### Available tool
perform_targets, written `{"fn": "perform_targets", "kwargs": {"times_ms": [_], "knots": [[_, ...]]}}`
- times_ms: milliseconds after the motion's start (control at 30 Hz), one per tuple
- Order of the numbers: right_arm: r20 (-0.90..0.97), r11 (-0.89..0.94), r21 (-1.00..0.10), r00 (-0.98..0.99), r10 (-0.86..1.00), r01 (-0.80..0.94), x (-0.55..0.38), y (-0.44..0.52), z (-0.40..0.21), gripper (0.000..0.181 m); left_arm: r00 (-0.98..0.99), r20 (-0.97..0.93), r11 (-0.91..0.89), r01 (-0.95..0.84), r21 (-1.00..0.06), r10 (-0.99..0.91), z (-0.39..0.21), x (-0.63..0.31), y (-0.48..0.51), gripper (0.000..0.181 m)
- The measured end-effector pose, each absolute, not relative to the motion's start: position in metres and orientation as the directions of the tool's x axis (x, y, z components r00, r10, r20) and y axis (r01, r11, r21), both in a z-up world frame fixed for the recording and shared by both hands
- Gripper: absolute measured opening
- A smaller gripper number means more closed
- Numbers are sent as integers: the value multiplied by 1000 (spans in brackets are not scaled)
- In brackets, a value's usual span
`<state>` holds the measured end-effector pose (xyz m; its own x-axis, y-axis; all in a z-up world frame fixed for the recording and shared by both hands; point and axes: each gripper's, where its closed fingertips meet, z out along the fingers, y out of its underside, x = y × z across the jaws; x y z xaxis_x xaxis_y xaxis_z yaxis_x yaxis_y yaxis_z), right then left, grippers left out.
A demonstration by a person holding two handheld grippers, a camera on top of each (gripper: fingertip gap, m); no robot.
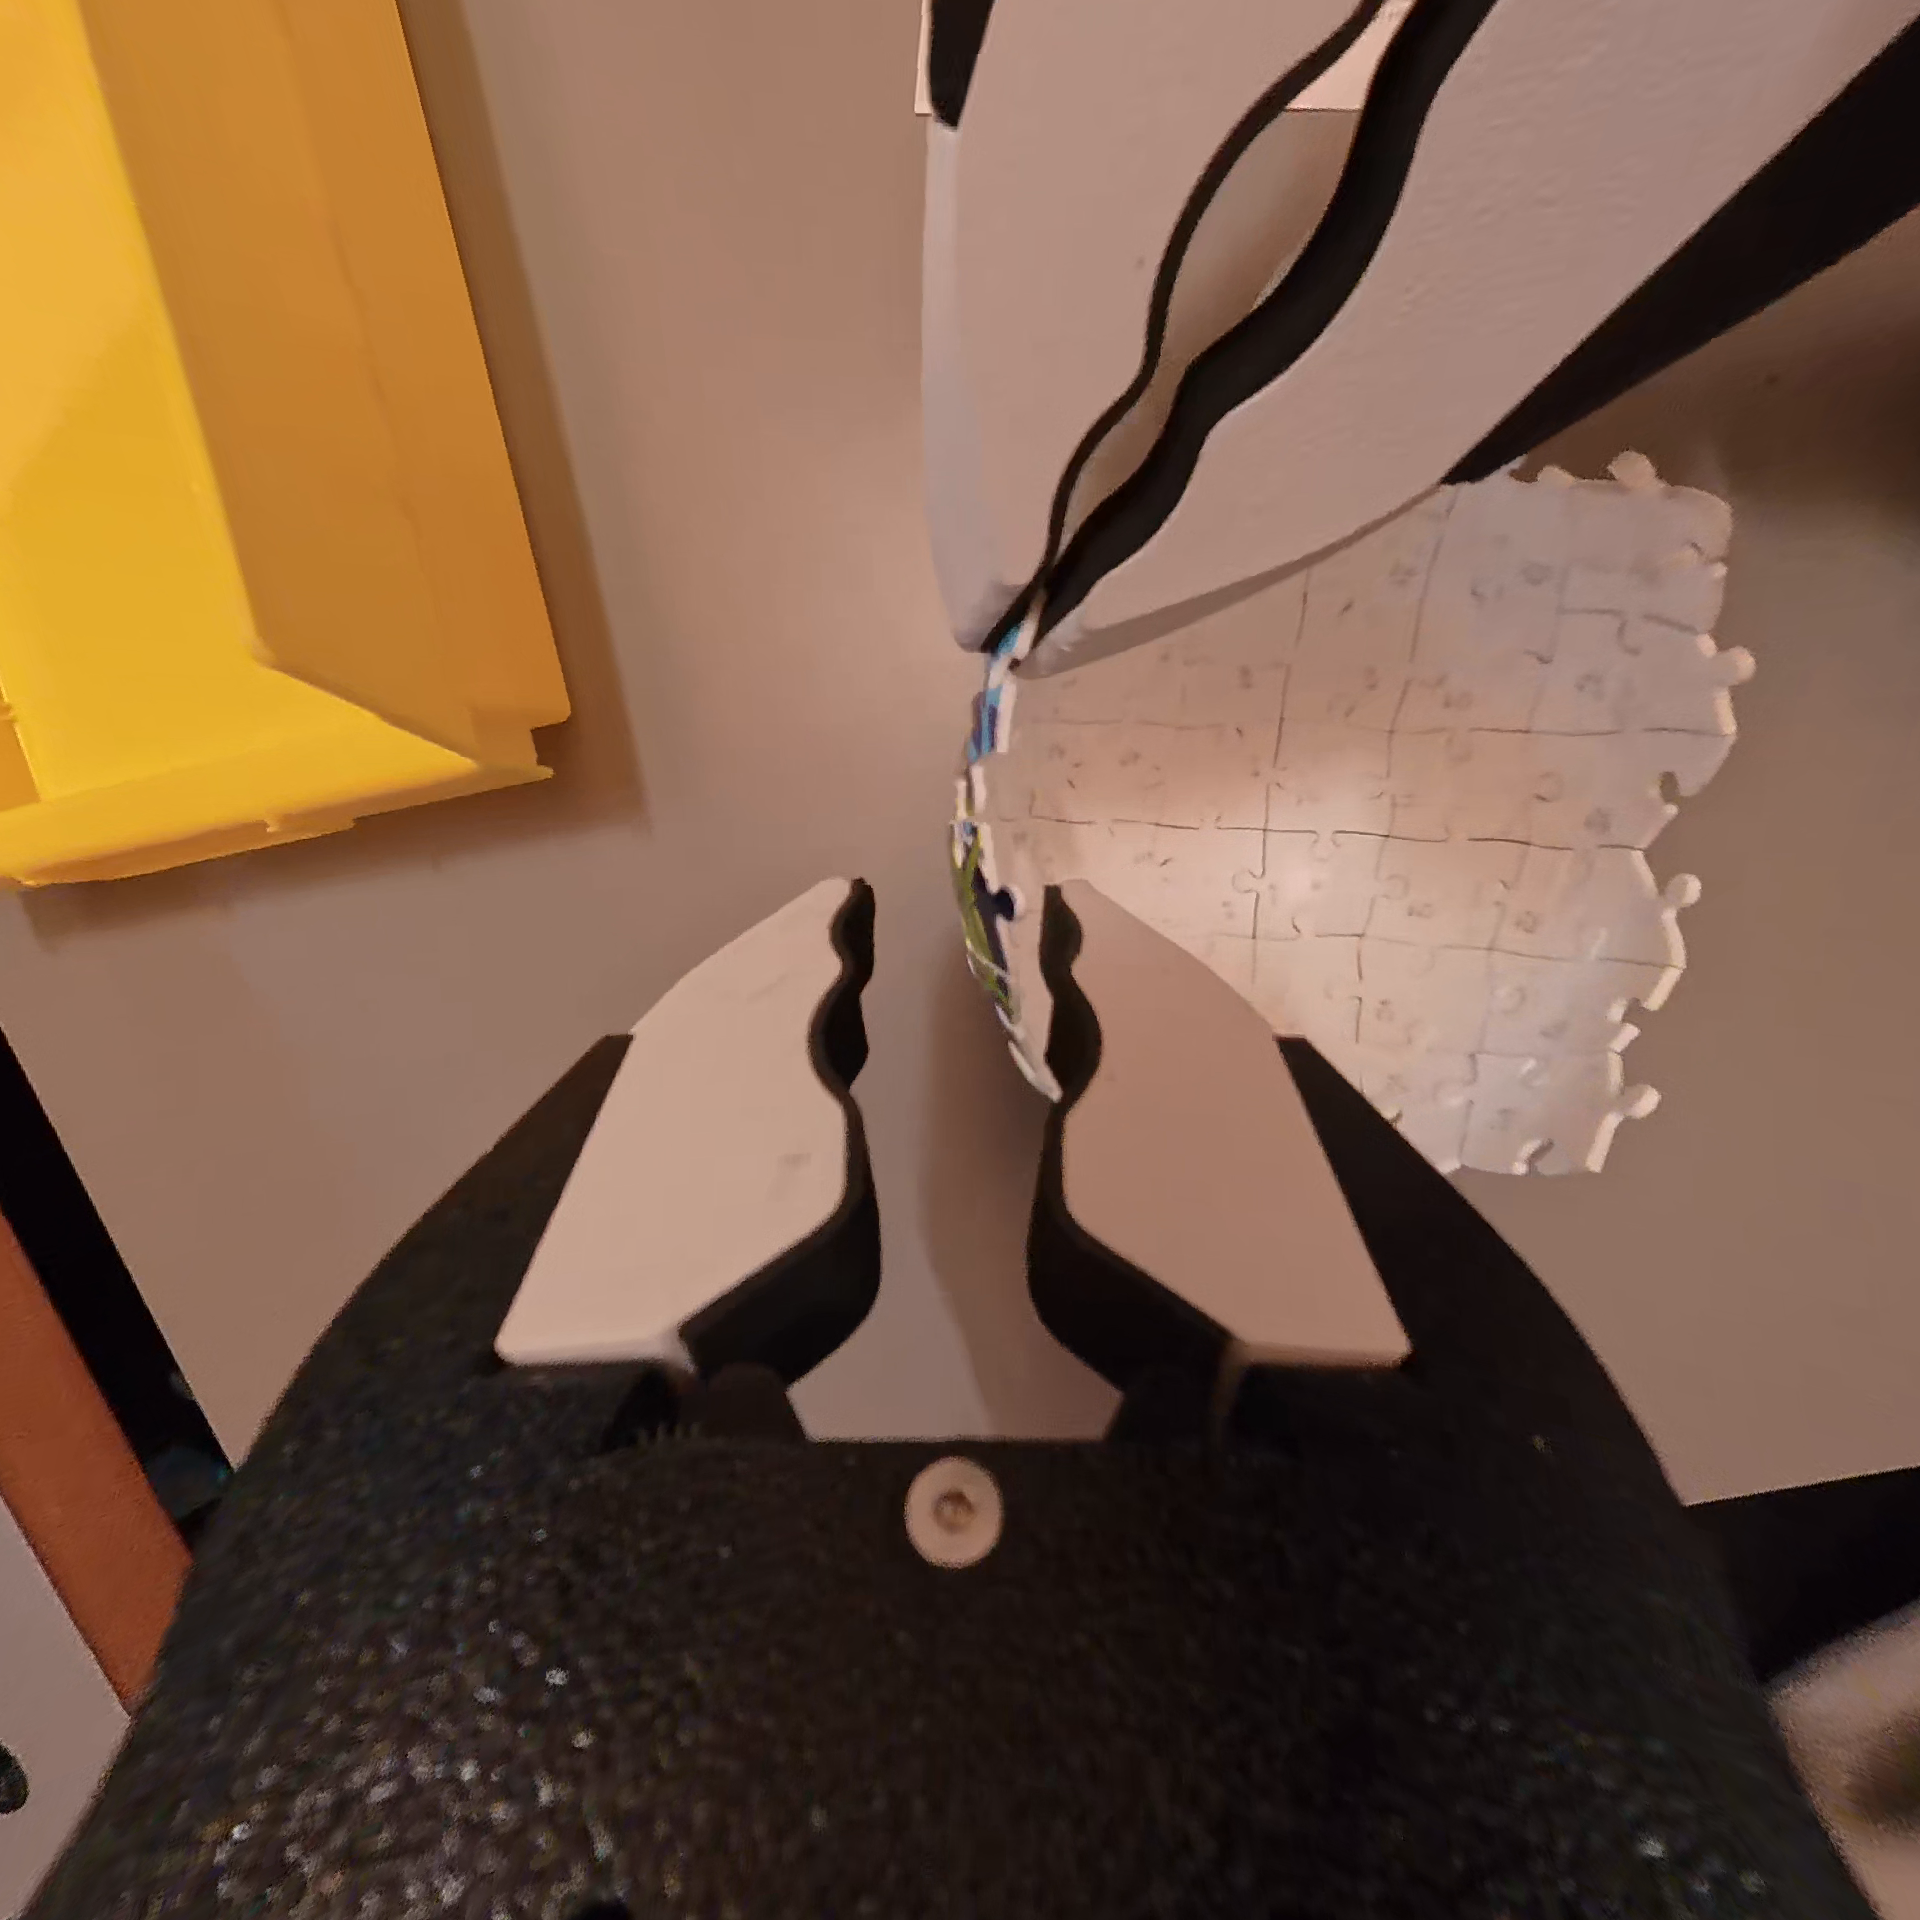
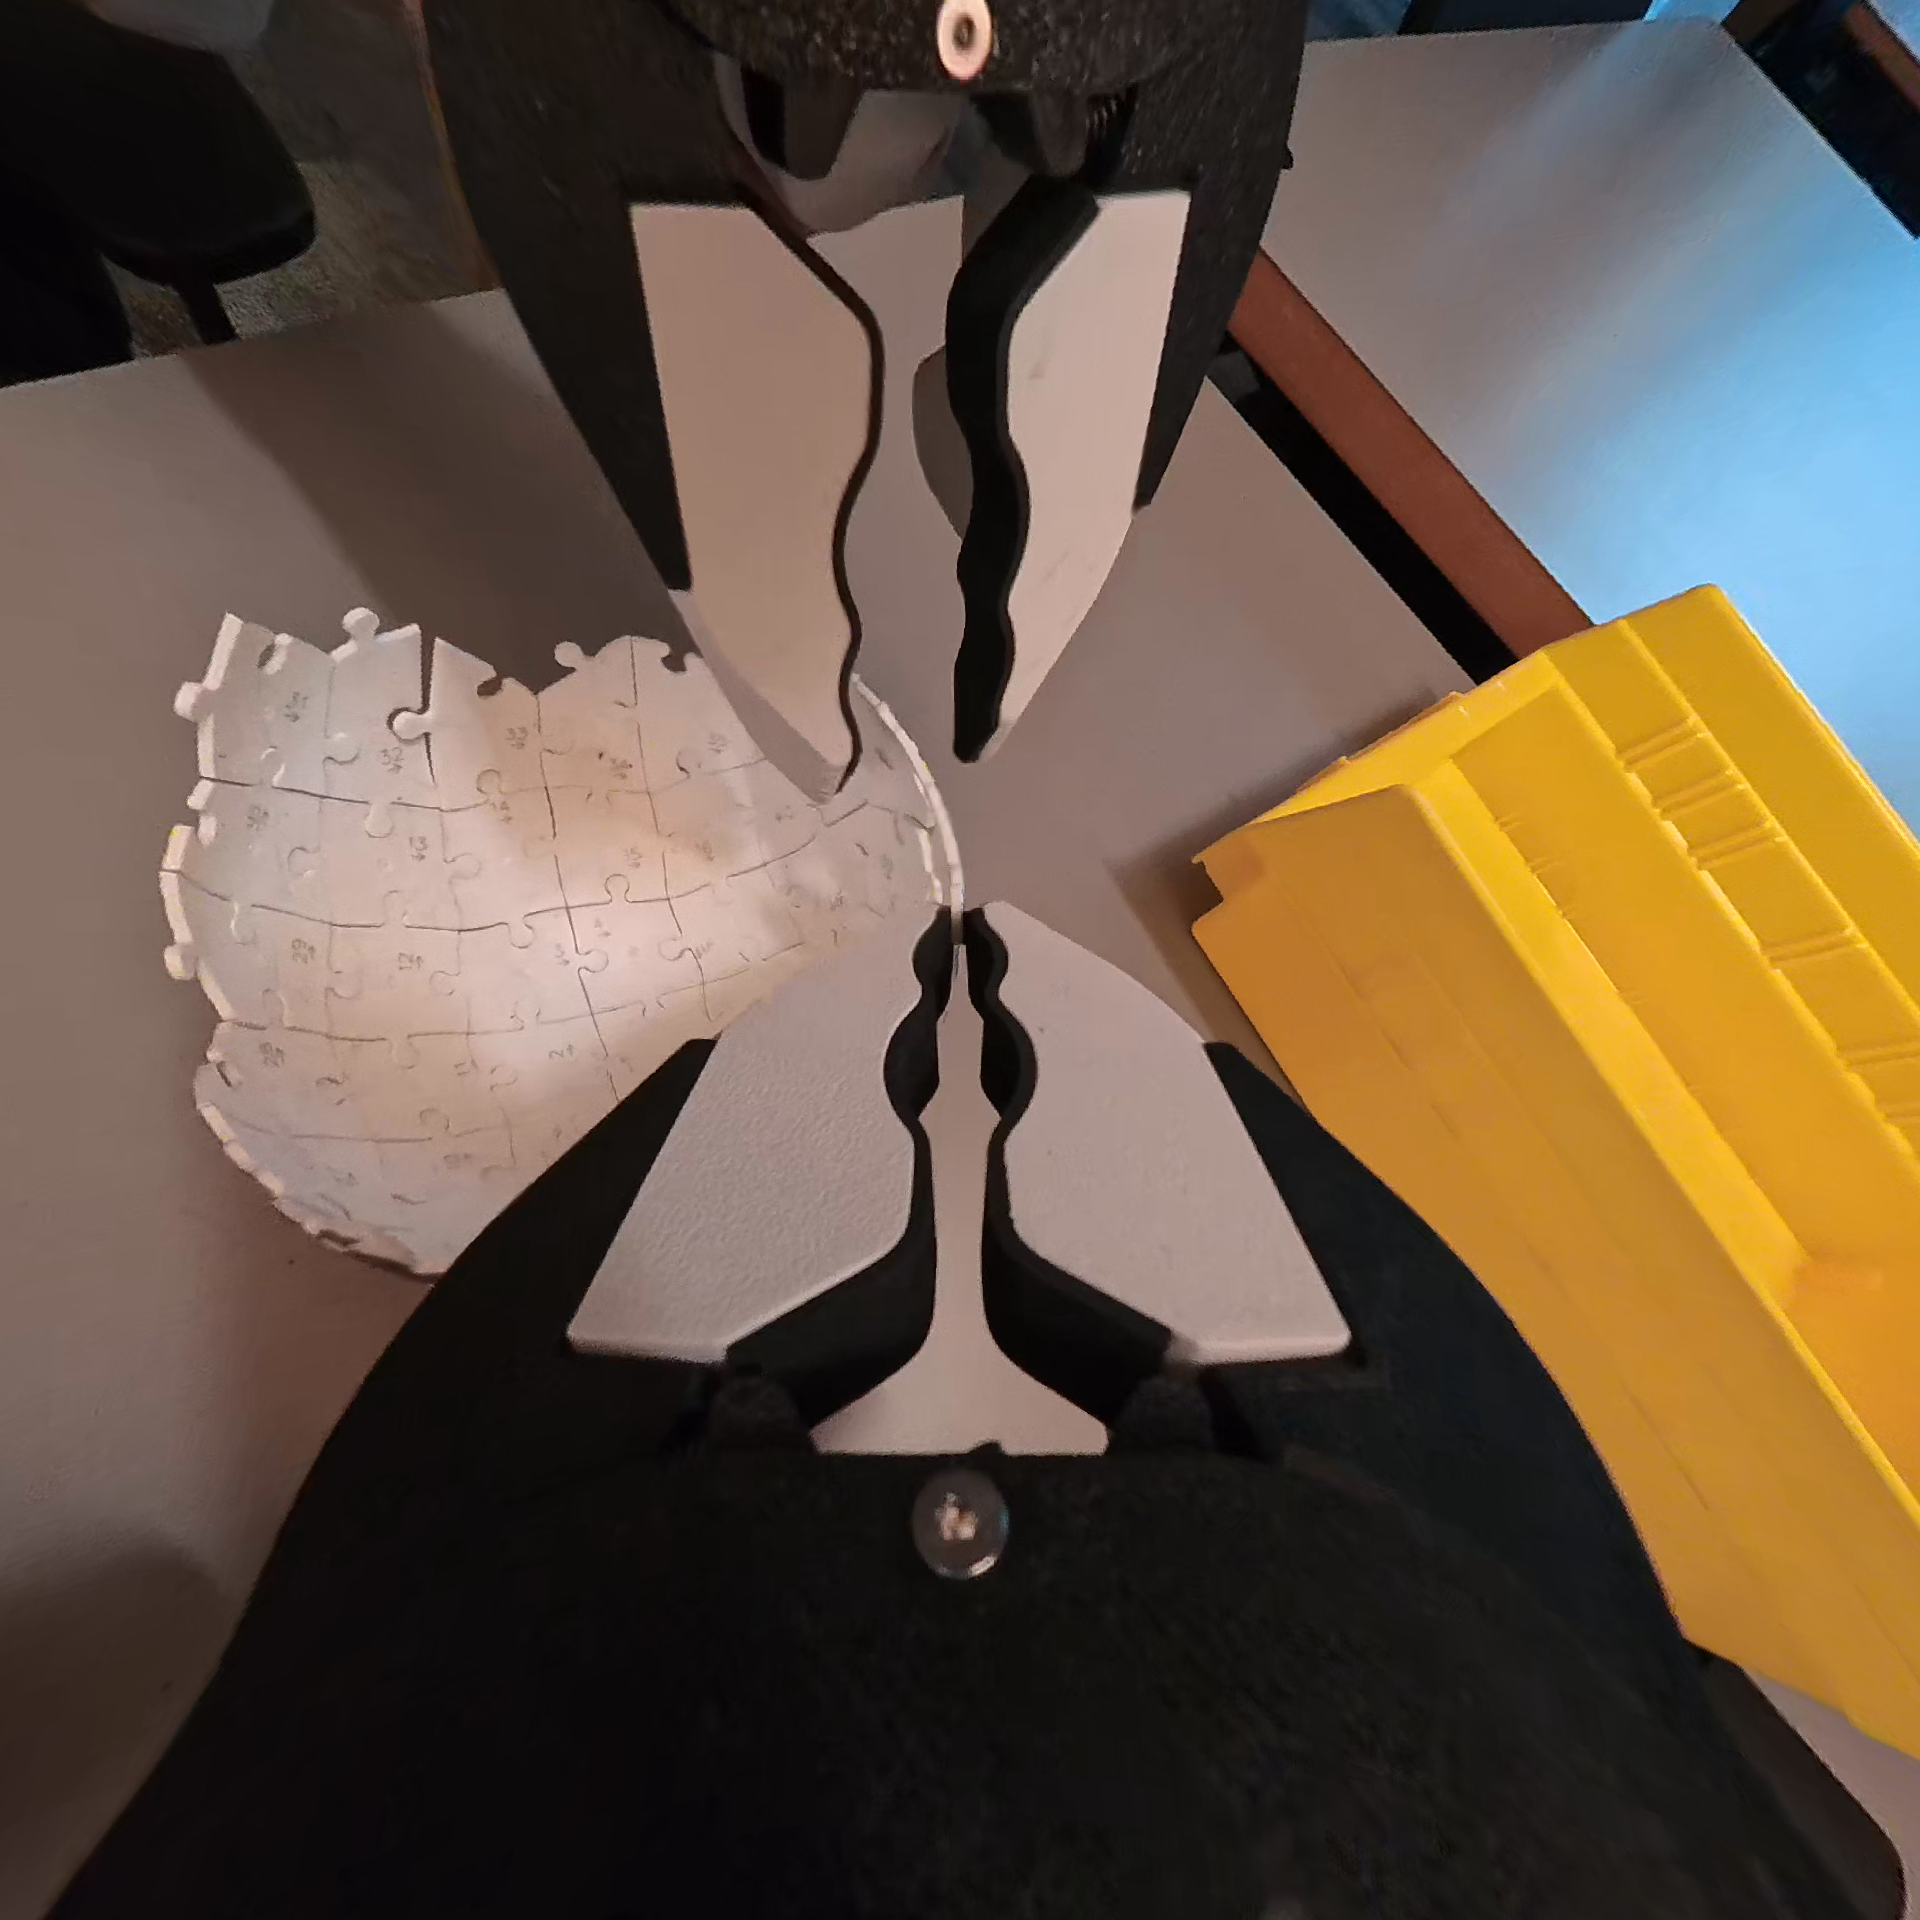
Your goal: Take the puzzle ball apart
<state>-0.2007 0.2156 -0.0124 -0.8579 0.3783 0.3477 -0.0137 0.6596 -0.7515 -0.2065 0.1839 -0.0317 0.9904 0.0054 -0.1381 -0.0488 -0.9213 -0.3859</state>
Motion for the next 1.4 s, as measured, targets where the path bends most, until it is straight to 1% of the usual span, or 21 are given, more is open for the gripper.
{"fn": "perform_targets", "kwargs": {"times_ms": [33, 167, 400, 533, 700, 967, 1400], "knots": [[354, 658, -752, -856, 377, -21, -201, 215, -11, 2, 991, -136, -923, -50, -382, 2, -32, -206, 183, 27], [359, 660, -751, -856, 372, -28, -200, 215, -10, 2, 991, -132, -926, -52, -373, -3, -35, -205, 183, 21], [375, 682, -730, -860, 345, -45, -198, 211, -12, 2, 992, -128, -926, -49, -375, -1, -36, -205, 185, 16], [385, 693, -719, -859, 337, -50, -198, 211, -12, 2, 992, -129, -926, -45, -375, 4, -36, -206, 185, 16], [390, 714, -699, -859, 331, -42, -199, 211, -16, 2, 991, -137, -930, -44, -365, 7, -35, -207, 182, 21], [413, 728, -683, -854, 316, -61, -201, 206, -17, 2, 991, -134, -934, -61, -351, -14, -41, -204, 184, 12], [460, 768, -636, -838, 292, -81, -206, 202, -20, 2, 991, -132, -926, -73, -371, -25, -46, -208, 185, 13]]}}
